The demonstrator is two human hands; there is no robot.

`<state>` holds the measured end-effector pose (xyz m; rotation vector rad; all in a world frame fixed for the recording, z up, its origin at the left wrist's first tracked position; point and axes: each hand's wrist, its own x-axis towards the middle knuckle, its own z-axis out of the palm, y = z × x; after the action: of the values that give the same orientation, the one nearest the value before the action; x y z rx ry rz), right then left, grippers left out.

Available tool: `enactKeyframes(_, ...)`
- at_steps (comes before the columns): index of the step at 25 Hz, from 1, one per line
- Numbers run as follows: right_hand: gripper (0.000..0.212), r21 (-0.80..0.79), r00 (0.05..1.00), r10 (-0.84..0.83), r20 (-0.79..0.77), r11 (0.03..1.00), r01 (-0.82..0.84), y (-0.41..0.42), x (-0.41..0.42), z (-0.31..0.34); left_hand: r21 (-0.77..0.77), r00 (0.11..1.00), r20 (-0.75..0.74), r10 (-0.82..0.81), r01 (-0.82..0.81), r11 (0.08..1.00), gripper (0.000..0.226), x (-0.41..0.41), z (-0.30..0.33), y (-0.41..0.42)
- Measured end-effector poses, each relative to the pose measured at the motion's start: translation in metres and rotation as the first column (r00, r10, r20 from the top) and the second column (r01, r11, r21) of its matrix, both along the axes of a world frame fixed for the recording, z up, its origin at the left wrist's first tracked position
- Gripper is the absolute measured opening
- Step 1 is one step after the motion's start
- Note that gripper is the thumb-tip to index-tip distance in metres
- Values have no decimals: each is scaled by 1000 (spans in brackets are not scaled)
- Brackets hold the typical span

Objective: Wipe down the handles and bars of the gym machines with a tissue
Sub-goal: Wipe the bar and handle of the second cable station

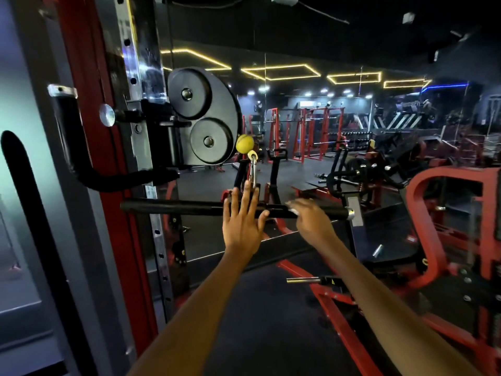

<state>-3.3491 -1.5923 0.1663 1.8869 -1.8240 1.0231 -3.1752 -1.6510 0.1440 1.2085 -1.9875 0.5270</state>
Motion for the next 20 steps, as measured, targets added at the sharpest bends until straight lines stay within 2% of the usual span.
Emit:
enactKeyframes(2,37,27,979,-116,168,993,113,-4,-20,-3,1,999,37,40,-40,999,66,5,-13,-5)
enactKeyframes(4,38,13,976,-80,201,997,80,-11,-7,-2,15,997,71,39,-41,999,64,5,-12,-5)
enactKeyframes(7,46,52,987,159,18,986,-159,-17,30,-1,24,998,18,67,-68,997,64,-2,-7,-6)
enactKeyframes(9,54,42,978,182,-104,983,-179,-15,16,-5,22,994,32,108,-109,994,68,-1,-11,-7)
enactKeyframes(11,47,-57,993,46,-105,997,-53,-19,-29,-13,21,987,81,140,-142,990,69,4,-17,-9)
enactKeyframes(14,56,-83,953,-260,153,958,275,-23,-76,-14,31,989,95,116,-120,992,71,5,-20,-8)
enactKeyframes(15,55,-69,934,-279,223,951,301,-25,-64,-11,16,990,87,115,-117,993,71,3,-21,-8)
enactKeyframes(16,53,-79,949,-225,222,966,248,-27,-42,-9,-8,990,70,119,-119,993,71,0,-22,-8)
enactKeyframes(17,50,-98,984,-98,151,989,113,-26,-20,-10,-21,992,45,121,-120,993,69,-2,-23,-8)
enactKeyframes(18,48,-122,999,38,-7,992,-38,-26,-4,-14,-27,993,25,112,-112,993,68,-2,-23,-7)
enactKeyframes(20,53,-141,955,139,-262,973,-181,-30,-14,-24,-52,996,17,88,-87,995,66,2,-24,-9)
